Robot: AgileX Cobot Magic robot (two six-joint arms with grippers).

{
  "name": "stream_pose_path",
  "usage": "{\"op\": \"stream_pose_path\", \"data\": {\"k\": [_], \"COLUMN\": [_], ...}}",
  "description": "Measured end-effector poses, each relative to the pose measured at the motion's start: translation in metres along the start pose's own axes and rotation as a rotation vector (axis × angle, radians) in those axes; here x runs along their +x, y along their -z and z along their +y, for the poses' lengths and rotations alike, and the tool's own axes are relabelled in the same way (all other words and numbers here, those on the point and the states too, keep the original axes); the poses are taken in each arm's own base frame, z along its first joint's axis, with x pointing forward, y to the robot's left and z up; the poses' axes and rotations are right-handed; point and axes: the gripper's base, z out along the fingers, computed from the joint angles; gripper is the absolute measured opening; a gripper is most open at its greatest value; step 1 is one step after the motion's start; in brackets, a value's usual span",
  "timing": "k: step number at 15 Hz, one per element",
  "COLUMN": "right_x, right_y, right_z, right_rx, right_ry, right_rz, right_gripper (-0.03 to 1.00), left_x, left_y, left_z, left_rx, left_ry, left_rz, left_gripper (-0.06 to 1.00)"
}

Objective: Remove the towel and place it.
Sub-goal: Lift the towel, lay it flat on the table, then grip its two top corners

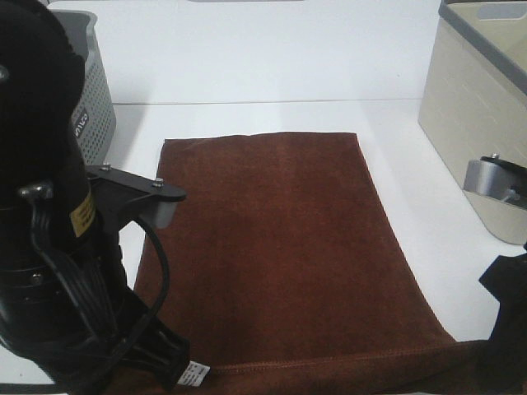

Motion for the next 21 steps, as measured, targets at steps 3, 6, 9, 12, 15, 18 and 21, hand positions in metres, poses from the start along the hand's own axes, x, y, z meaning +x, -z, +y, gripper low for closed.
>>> {"op": "stream_pose_path", "data": {"k": [3,6,9,12,15,18,21], "right_x": [0.000,0.000,-0.001,-0.015,-0.046,-0.076,-0.110], "right_y": [0.000,0.000,0.000,0.012,0.050,0.085,0.111], "right_z": [0.000,0.000,0.000,0.002,0.015,0.025,0.034], "right_rx": [0.000,0.000,0.003,0.025,0.056,0.101,0.111], "right_ry": [0.000,-0.001,-0.001,0.020,0.081,0.140,0.173], "right_rz": [0.000,0.000,-0.012,-0.122,-0.325,-0.429,-0.505], "right_gripper": [0.54,0.67,0.68,0.68,0.66,0.55,0.52], "left_x": [0.001,0.001,0.000,-0.005,-0.039,-0.065,-0.083], "left_y": [-0.001,-0.001,-0.001,0.002,0.038,0.069,0.092], "left_z": [0.001,0.001,0.002,0.010,0.034,0.056,0.081], "left_rx": [-0.007,-0.008,-0.019,-0.080,-0.071,-0.011,0.015], "left_ry": [-0.001,-0.001,-0.006,-0.022,0.065,0.121,0.177], "left_rz": [0.007,0.008,0.003,-0.036,-0.211,-0.392,-0.529], "left_gripper": [0.65,0.79,0.80,0.75,0.74,0.68,0.66]}}
